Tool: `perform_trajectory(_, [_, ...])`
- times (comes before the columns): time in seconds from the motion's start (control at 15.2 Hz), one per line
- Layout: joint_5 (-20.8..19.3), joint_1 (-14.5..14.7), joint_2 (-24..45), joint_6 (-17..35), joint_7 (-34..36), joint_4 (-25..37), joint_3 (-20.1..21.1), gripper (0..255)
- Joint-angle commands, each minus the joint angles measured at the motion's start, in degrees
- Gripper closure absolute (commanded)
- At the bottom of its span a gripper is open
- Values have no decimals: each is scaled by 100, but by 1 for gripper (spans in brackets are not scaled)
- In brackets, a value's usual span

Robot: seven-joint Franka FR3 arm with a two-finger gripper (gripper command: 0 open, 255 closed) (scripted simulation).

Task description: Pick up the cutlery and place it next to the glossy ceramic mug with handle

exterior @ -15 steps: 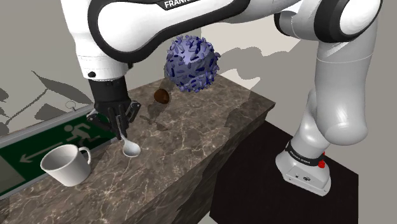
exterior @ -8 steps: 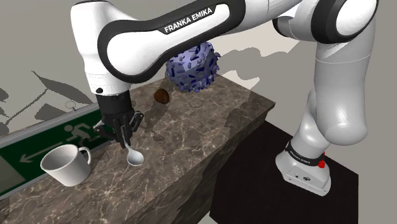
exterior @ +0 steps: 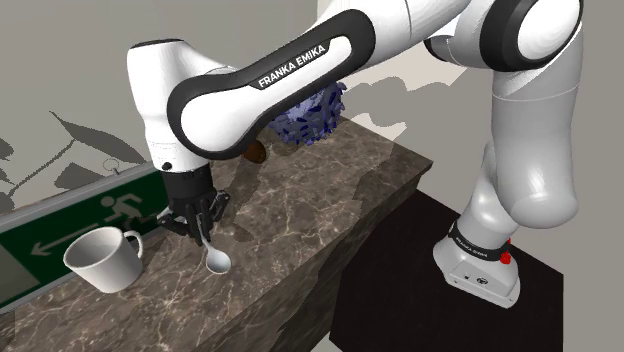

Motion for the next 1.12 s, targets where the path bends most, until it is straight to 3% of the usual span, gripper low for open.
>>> perform_trajectory(0.0, [-18, 4, 62, 125, -15, -65, -13, 255])
perform_trajectory(0.46, [-92, 40, 307, 610, -41, -321, -60, 255])
perform_trajectory(0.99, [-93, 40, 307, 610, -41, -321, -60, 255])
perform_trajectory(1.06, [-93, 40, 308, 611, -40, -321, -60, 0])
